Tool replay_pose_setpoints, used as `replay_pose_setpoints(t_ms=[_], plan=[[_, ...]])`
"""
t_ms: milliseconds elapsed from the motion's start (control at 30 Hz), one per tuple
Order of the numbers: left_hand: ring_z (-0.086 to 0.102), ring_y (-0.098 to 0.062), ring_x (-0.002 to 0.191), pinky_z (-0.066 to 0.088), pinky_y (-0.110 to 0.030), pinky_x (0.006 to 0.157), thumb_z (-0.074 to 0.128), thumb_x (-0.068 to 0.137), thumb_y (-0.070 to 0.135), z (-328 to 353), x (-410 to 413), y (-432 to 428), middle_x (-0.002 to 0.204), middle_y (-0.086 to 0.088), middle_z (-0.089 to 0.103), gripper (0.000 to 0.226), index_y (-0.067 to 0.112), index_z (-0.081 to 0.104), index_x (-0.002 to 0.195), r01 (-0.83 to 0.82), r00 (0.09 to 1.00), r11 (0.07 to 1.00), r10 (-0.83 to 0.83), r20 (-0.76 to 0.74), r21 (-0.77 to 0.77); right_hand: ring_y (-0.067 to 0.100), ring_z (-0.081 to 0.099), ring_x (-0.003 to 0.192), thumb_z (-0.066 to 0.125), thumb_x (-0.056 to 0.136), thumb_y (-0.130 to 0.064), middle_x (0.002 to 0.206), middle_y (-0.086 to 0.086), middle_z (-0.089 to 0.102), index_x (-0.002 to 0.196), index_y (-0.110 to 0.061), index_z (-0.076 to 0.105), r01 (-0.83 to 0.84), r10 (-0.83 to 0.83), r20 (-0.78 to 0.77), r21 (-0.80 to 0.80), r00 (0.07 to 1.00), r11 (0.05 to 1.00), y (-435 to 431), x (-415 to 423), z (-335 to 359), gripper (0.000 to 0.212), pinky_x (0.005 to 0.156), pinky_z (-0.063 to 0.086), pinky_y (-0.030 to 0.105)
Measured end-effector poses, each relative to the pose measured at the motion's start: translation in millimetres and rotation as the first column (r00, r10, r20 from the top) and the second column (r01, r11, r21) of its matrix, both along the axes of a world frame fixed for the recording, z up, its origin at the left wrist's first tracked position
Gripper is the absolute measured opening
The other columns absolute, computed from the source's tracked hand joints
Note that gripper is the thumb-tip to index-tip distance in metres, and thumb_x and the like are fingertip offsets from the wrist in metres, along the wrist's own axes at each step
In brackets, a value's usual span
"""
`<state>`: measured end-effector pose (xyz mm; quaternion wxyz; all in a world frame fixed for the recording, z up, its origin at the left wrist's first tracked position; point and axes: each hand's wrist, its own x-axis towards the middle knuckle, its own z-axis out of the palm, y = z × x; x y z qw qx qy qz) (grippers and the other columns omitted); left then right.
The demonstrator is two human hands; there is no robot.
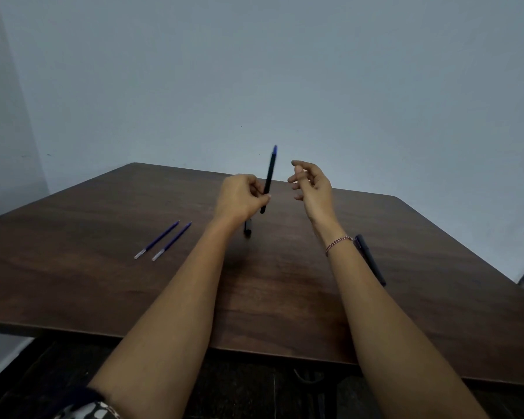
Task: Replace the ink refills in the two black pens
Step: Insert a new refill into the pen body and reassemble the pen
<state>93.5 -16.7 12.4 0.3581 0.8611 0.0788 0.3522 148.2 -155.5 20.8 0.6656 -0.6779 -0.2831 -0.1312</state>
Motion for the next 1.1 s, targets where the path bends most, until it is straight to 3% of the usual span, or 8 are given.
replay_pose_setpoints(t_ms=[100,233,333,600,767,900,1000,1100], plan=[[0.054,0.006,0.056,0.041,-0.012,0.052,0.076,0.075,0.023,1.4,-0.9,8.1,0.059,0.018,0.056,0.014,0.024,0.062,0.075,-0.13,0.99,0.986,0.135,0.045,-0.1,-0.006,0.054,0.065,0.05,0.097,-0.023,0.074,-0.008,0.06,0.108,-0.018,0.063,0.078,-0.047,0.127,-0.258,0.991,0.963,4.0,-0.4,-8.2,0.018,0.062,0.042,0.014],[0.057,-0.002,0.062,0.049,-0.021,0.063,0.074,0.077,0.023,0.2,-0.1,11.4,0.068,0.01,0.062,0.015,0.014,0.069,0.088,-0.208,0.976,0.972,0.214,0.048,-0.106,0.012,0.058,0.07,0.049,0.096,-0.022,0.08,0.003,0.066,0.114,-0.023,0.064,0.098,0.084,0.24,-0.657,0.967,0.748,17.0,-9.3,-20.0,0.023,0.066,0.045,0.03],[0.06,-0.009,0.068,0.051,-0.025,0.067,0.073,0.078,0.021,-0.1,-1.1,11.6,0.073,0.006,0.063,0.015,0.012,0.069,0.089,-0.237,0.969,0.964,0.243,0.035,-0.12,0.018,0.06,0.082,0.048,0.097,-0.023,0.087,-0.002,0.063,0.118,-0.026,0.062,0.075,0.163,0.224,-0.777,0.961,0.625,24.7,-14.9,-24.0,0.026,0.076,0.048,0.033],[0.06,-0.012,0.069,0.05,-0.027,0.068,0.073,0.077,0.019,-1.1,-0.9,10.1,0.07,0.005,0.061,0.012,0.012,0.069,0.085,-0.228,0.972,0.966,0.233,0.028,-0.121,0.025,0.051,0.107,0.047,0.097,-0.032,0.097,0.003,0.048,0.122,-0.024,0.061,0.144,0.238,0.262,-0.897,0.935,0.418,33.1,-13.7,-30.5,0.03,0.089,0.043,0.036],[0.062,-0.014,0.073,0.052,-0.029,0.069,0.073,0.076,0.02,-2.1,-0.6,9.9,0.074,0.002,0.066,0.011,0.013,0.069,0.084,-0.223,0.974,0.967,0.227,0.017,-0.124,0.025,0.054,0.103,0.051,0.094,-0.038,0.107,0.009,0.057,0.115,-0.013,0.064,0.158,0.201,0.261,-0.893,0.944,0.421,33.4,-14.7,-28.5,0.035,0.082,0.043,0.033],[0.061,-0.011,0.067,0.053,-0.028,0.069,0.073,0.076,0.02,-2.2,0.0,9.6,0.072,0.003,0.065,0.009,0.015,0.068,0.081,-0.215,0.976,0.97,0.218,0.008,-0.113,0.023,0.059,0.098,0.059,0.09,-0.036,0.1,0.003,0.064,0.106,-0.015,0.066,0.154,0.157,0.245,-0.884,0.957,0.441,29.8,-14.3,-26.6,0.028,0.079,0.048,0.033],[0.058,-0.005,0.061,0.053,-0.027,0.067,0.074,0.076,0.02,-2.5,0.4,9.3,0.068,0.005,0.063,0.009,0.018,0.066,0.08,-0.205,0.979,0.971,0.206,-0.001,-0.12,0.022,0.06,0.095,0.066,0.085,-0.029,0.09,-0.002,0.06,0.1,-0.019,0.068,0.15,0.119,0.225,-0.881,0.967,0.449,25.4,-13.1,-24.3,0.018,0.072,0.043,0.028],[0.061,-0.008,0.065,0.055,-0.029,0.067,0.075,0.076,0.02,-2.8,0.9,8.6,0.066,0.008,0.061,0.01,0.02,0.065,0.078,-0.19,0.982,0.976,0.189,-0.017,-0.109,0.021,0.062,0.094,0.07,0.081,-0.018,0.096,0.002,0.068,0.091,-0.019,0.07,0.152,0.059,0.205,-0.863,0.977,0.482,18.1,-8.8,-21.8,0.01,0.076,0.05,0.034]])
